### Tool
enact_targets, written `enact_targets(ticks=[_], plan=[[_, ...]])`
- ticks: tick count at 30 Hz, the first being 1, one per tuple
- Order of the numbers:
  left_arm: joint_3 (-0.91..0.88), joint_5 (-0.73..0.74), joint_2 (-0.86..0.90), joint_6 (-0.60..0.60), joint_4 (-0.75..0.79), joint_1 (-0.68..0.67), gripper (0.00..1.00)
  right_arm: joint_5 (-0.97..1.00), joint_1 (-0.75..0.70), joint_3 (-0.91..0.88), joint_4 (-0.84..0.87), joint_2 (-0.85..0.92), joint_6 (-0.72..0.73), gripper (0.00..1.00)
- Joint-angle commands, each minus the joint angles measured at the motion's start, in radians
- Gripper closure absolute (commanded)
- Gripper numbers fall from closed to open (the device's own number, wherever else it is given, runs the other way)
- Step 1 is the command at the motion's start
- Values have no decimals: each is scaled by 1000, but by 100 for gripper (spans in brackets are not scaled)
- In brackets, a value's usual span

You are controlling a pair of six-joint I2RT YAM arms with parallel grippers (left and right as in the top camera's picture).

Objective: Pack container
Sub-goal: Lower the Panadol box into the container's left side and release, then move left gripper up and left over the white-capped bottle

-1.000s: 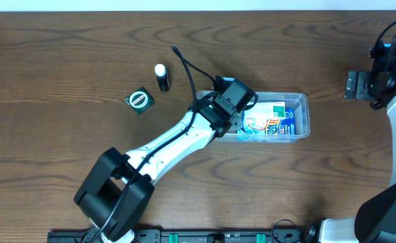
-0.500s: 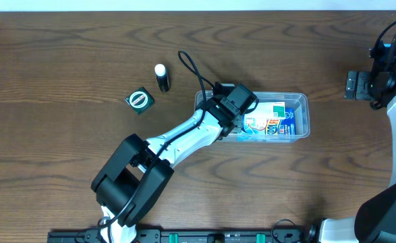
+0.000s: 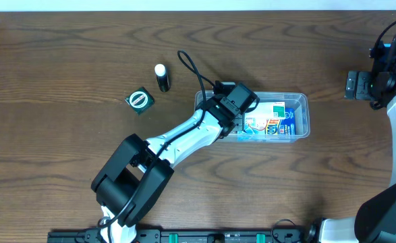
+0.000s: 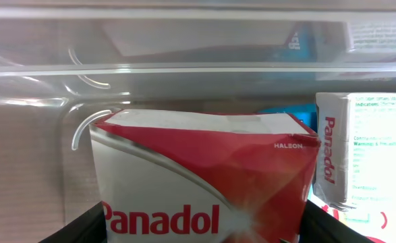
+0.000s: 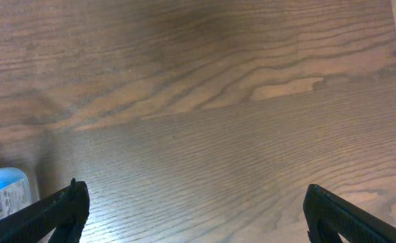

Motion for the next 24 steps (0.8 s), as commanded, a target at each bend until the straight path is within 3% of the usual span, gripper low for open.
enact_targets(ticks=[1, 9, 24], plan=[[13, -16, 7, -9, 1, 0, 32, 6, -4, 3, 2, -23, 14, 1], [13, -10, 7, -9, 1, 0, 20, 6, -4, 3, 2, -23, 14, 1], [13, 24, 3, -9, 16, 0, 25, 6, -4, 3, 1, -23, 14, 1]])
